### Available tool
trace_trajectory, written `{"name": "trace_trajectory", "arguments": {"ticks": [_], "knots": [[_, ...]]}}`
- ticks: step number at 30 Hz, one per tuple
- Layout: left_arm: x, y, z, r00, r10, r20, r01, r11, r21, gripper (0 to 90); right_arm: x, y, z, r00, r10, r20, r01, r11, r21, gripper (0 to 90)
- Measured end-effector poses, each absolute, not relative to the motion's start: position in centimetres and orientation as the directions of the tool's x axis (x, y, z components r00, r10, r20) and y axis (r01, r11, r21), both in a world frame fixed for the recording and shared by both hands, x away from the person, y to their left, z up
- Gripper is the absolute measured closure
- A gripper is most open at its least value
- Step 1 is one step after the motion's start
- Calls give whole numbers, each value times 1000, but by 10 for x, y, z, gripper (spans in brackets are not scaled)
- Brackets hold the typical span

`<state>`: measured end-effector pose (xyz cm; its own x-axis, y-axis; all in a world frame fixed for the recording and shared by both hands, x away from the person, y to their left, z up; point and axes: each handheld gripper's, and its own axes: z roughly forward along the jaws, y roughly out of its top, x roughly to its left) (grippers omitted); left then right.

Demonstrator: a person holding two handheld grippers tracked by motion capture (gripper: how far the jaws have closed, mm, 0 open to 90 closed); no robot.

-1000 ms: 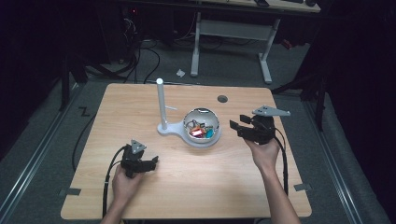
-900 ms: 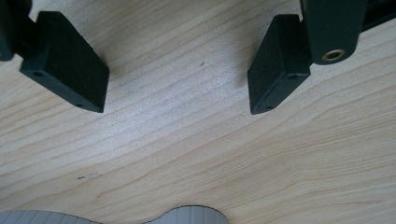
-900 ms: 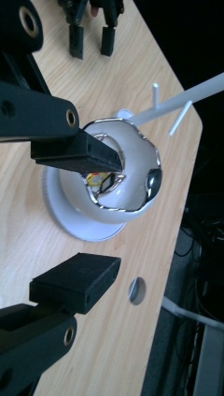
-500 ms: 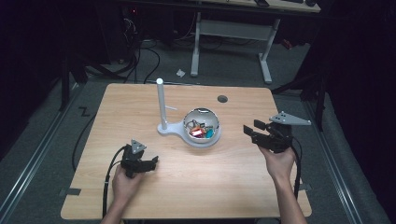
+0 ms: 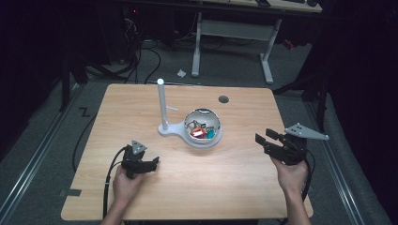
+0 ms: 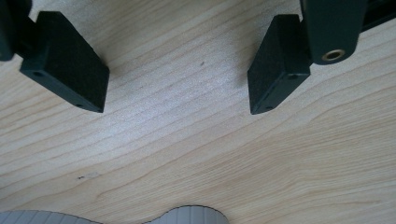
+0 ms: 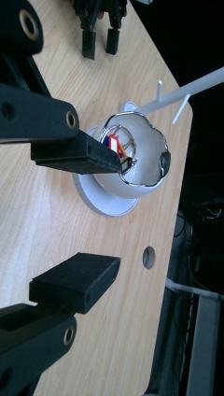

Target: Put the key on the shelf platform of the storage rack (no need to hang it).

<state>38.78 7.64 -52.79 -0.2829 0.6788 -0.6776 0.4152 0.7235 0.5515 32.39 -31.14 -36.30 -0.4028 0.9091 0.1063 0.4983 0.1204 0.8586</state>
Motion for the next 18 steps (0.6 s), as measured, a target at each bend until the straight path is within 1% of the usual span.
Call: {"name": "trace_trajectory", "arguments": {"ticks": [18], "knots": [[388, 76, -528, -285, 678, -678, 414, 725, 551, 211, 302, -319, -378, -388, 915, 113, 492, 101, 865, 482]]}}
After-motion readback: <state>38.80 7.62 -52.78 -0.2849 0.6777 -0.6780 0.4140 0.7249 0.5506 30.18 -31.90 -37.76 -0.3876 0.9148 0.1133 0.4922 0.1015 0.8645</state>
